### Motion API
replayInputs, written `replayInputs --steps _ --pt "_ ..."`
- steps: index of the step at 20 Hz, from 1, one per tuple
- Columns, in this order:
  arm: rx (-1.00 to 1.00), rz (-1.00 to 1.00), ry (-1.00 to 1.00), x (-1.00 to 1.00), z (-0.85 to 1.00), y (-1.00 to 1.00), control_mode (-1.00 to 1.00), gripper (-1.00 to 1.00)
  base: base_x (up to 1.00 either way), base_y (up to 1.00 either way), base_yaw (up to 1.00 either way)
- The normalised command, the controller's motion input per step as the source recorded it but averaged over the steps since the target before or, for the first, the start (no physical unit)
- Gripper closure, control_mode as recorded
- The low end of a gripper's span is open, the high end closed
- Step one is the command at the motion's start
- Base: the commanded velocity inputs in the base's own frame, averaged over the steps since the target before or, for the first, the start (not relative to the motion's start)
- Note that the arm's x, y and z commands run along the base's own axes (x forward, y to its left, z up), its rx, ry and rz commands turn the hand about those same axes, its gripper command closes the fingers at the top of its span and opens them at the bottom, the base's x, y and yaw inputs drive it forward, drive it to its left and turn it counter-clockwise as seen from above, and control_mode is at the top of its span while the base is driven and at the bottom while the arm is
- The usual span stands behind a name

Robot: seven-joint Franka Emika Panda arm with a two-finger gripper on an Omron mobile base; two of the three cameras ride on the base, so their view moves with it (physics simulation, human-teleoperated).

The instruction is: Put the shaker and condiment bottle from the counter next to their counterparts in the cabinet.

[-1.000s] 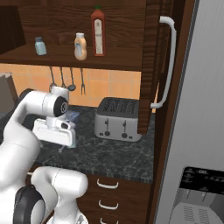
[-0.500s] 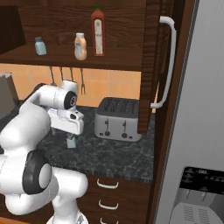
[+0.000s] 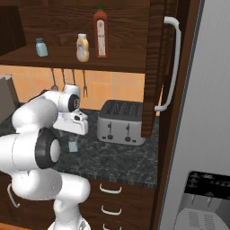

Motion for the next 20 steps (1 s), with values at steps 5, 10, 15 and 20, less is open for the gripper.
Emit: replayInputs --steps 5,10,15,20 --pt "0.03 -0.01 0.01 0.31 -0.32 0.06 -1.0 -1.0 0.0 0.0 0.0" --pt "-0.01 -0.06 -0.01 0.67 -0.38 0.14 -1.0 -1.0 0.0 0.0 0.0" --pt "0.0 -0.04 0.0 0.31 -0.28 0.12 -1.0 -1.0 0.0 0.0 0.0" --pt "0.04 0.0 0.01 0.0 -0.24 0.01 -1.0 -1.0 0.0 0.0 0.0"
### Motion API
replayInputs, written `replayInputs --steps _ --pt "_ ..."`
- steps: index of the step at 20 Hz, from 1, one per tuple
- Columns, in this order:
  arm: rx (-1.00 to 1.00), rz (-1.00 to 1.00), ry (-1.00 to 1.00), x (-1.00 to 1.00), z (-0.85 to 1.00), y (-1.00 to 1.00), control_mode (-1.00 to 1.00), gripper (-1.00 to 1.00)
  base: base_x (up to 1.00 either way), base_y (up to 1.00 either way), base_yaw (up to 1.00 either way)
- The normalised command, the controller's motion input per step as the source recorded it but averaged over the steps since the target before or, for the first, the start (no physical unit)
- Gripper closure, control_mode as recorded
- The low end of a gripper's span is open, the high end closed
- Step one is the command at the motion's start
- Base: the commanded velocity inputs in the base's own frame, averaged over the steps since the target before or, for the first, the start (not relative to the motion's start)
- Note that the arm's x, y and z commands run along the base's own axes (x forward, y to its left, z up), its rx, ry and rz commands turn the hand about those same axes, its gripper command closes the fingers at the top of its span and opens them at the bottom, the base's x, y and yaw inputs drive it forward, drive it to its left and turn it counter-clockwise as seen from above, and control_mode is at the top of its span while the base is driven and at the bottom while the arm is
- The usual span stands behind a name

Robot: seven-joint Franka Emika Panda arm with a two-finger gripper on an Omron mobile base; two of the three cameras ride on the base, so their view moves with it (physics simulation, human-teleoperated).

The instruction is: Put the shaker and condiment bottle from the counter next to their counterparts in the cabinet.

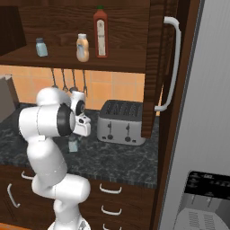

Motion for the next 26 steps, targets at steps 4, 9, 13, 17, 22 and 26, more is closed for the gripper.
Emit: replayInputs --steps 4,9,13,17,22,26 --pt "0.05 0.0 0.02 0.0 -0.22 0.0 -1.0 -1.0 0.0 0.0 0.0" --pt "0.02 0.0 0.03 0.0 -0.25 0.0 -1.0 -1.0 0.0 0.0 0.0" --pt "0.0 -0.02 0.08 0.0 -0.38 0.06 -1.0 -1.0 0.0 0.0 0.0" --pt "0.0 -0.02 0.06 0.1 -0.25 0.03 -1.0 -1.0 0.0 0.0 0.0" --pt "0.04 0.0 -0.02 0.17 0.14 0.0 -1.0 -1.0 0.0 0.0 0.0" --pt "0.06 0.0 -0.05 0.02 0.27 0.0 -1.0 -1.0 0.0 0.0 0.0"
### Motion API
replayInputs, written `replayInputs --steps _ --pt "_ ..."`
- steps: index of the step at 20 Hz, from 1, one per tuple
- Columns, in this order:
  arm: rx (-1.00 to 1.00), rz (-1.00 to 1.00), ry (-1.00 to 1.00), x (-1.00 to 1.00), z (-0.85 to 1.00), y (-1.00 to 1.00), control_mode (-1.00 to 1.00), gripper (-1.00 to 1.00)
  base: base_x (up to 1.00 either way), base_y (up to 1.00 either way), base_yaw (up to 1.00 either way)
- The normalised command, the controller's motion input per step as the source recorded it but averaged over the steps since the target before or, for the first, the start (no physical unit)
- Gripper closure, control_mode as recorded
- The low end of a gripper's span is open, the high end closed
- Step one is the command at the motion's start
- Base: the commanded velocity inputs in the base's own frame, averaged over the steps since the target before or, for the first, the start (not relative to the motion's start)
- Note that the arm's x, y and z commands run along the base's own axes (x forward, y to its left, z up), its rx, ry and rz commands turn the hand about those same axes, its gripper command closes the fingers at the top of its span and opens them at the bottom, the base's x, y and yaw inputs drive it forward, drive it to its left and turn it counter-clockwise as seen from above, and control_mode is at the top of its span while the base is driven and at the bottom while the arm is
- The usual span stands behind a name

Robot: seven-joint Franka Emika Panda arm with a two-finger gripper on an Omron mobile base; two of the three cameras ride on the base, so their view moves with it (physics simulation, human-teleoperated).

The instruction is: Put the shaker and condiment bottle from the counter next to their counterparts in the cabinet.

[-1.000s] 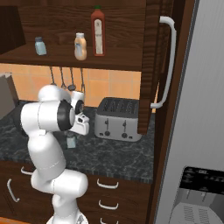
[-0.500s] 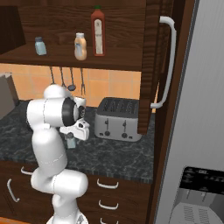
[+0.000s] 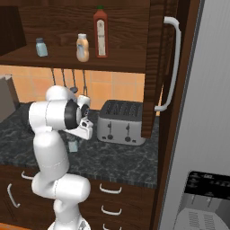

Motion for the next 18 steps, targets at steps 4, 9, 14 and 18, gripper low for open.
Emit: replayInputs --steps 4,9,14,18 --pt "0.08 0.0 -0.11 0.0 0.55 0.0 -1.0 -1.0 0.0 0.0 0.0" --pt "0.04 0.0 -0.11 -0.06 0.37 0.0 -1.0 -1.0 0.0 0.0 0.0" --pt "-0.09 0.0 -0.17 -0.76 -0.13 0.02 -1.0 -1.0 0.0 0.0 0.0" --pt "-0.04 0.0 -0.18 -0.57 -0.03 0.0 -1.0 -1.0 0.0 0.0 0.0"
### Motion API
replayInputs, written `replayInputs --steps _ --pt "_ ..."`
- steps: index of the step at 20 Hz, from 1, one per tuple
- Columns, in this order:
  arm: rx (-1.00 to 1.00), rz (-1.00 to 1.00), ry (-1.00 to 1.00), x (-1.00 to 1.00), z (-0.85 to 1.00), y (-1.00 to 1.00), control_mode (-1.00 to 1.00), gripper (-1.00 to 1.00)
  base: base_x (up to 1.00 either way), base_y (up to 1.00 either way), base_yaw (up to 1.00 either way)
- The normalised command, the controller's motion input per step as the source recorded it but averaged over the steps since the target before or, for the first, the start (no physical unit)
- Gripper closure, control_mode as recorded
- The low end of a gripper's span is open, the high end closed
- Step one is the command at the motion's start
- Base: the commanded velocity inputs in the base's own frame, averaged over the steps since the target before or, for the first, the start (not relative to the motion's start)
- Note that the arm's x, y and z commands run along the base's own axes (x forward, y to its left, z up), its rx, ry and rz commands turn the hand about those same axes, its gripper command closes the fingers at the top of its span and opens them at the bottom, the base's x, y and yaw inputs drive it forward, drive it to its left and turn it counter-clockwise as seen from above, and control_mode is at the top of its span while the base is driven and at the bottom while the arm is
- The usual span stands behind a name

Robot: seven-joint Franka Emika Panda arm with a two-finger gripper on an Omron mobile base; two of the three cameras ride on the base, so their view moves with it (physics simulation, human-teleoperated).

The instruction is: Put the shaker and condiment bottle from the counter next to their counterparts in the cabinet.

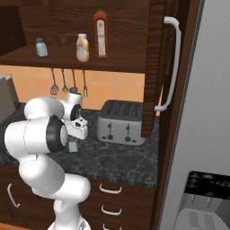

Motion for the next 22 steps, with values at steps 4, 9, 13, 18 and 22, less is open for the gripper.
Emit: replayInputs --steps 4,9,13,18,22 --pt "0.0 0.0 -0.12 -0.07 0.0 0.0 -1.0 -1.0 0.0 0.0 0.0" --pt "0.0 0.0 -0.14 0.03 0.06 0.0 -1.0 -1.0 0.0 0.0 0.0" --pt "0.0 0.0 -0.14 0.09 0.09 0.0 -1.0 -1.0 0.0 0.0 0.0" --pt "0.0 0.0 -0.1 0.01 0.0 0.0 -1.0 -1.0 0.0 0.0 0.0" --pt "-0.01 0.0 -0.1 0.16 0.0 -0.1 -1.0 -1.0 0.0 0.0 0.0"
